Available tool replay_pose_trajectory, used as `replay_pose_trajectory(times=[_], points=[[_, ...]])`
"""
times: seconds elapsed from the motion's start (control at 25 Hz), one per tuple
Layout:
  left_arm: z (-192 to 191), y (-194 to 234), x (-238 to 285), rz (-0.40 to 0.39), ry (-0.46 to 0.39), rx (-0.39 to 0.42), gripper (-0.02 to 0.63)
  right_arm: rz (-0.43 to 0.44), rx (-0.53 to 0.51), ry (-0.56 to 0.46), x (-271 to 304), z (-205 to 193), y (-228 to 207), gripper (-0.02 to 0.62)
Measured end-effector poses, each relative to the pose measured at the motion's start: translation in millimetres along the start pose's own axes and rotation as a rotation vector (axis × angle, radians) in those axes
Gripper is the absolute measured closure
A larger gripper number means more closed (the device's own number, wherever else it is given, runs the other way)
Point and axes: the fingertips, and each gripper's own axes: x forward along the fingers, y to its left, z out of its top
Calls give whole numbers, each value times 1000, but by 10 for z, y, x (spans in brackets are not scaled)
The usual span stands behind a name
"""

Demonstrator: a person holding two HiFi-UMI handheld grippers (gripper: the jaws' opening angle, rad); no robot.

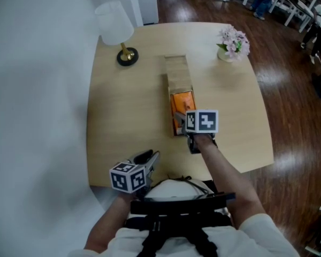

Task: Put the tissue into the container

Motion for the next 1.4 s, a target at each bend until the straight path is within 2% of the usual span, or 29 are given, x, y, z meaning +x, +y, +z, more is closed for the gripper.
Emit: replay_pose_trajectory(times=[0.24,0.6,1.16,1.4], points=[[-41,37,-61,13,0,-1,476,-9,35,13,111,-73,-56,215],[-45,40,-123,24,-3,-4,476,-52,-26,4,167,-54,-34,213],[-31,-13,-61,22,6,2,476,20,20,-21,98,-42,-7,202],[22,-50,6,18,-5,-1,476,63,6,-45,-69,-3,-12,202]])
